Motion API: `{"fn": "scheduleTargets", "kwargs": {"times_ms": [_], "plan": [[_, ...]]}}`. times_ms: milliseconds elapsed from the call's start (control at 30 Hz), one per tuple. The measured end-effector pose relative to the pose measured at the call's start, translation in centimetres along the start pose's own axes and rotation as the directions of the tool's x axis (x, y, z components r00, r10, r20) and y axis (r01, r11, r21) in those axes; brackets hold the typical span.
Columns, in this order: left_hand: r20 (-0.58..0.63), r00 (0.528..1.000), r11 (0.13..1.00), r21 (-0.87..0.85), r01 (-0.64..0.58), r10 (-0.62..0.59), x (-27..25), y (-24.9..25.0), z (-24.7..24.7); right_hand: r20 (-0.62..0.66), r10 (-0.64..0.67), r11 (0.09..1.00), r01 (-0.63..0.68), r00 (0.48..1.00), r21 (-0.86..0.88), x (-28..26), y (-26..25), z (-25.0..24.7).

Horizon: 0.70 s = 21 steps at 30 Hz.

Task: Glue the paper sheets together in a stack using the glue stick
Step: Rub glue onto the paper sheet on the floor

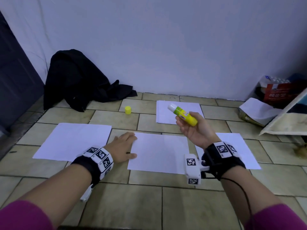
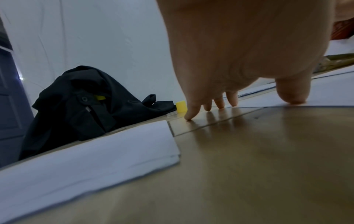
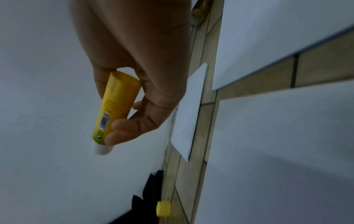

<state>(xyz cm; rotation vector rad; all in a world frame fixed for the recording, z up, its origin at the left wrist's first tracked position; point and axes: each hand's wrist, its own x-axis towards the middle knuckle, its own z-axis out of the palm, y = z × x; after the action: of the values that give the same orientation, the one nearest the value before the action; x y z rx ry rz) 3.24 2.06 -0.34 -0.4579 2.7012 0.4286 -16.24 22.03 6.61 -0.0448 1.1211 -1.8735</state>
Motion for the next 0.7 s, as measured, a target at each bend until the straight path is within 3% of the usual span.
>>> {"fn": "scheduleTargets", "kwargs": {"times_ms": [167,233,300,367,567,700], "plan": [[0.159,0.987,0.999,0.038,0.033,-0.039,0.1,0.1,0.1,0.120,0.039,0.994,-0.027,0.992,-0.102,2.3,3.4,3.2],[0.189,0.981,0.999,0.035,0.040,-0.046,0.2,-0.1,0.1,0.088,0.050,0.948,-0.019,0.995,-0.317,3.3,4.2,4.4],[0.190,0.980,0.998,0.036,0.046,-0.052,0.2,-0.2,0.2,0.012,-0.017,0.768,0.021,1.000,-0.640,4.2,4.6,5.7],[0.169,0.984,0.998,0.049,0.045,-0.053,0.2,-0.2,0.4,0.011,-0.138,0.589,0.091,0.990,-0.803,5.5,4.8,6.5],[0.149,0.985,0.996,0.053,0.076,-0.083,0.5,-0.3,0.8,0.125,-0.243,0.176,0.170,0.962,-0.969,8.7,5.1,8.9],[0.157,0.984,0.996,0.047,0.076,-0.083,0.4,-0.4,0.8,0.164,-0.254,0.074,0.188,0.953,-0.979,10.2,5.6,10.3]]}}
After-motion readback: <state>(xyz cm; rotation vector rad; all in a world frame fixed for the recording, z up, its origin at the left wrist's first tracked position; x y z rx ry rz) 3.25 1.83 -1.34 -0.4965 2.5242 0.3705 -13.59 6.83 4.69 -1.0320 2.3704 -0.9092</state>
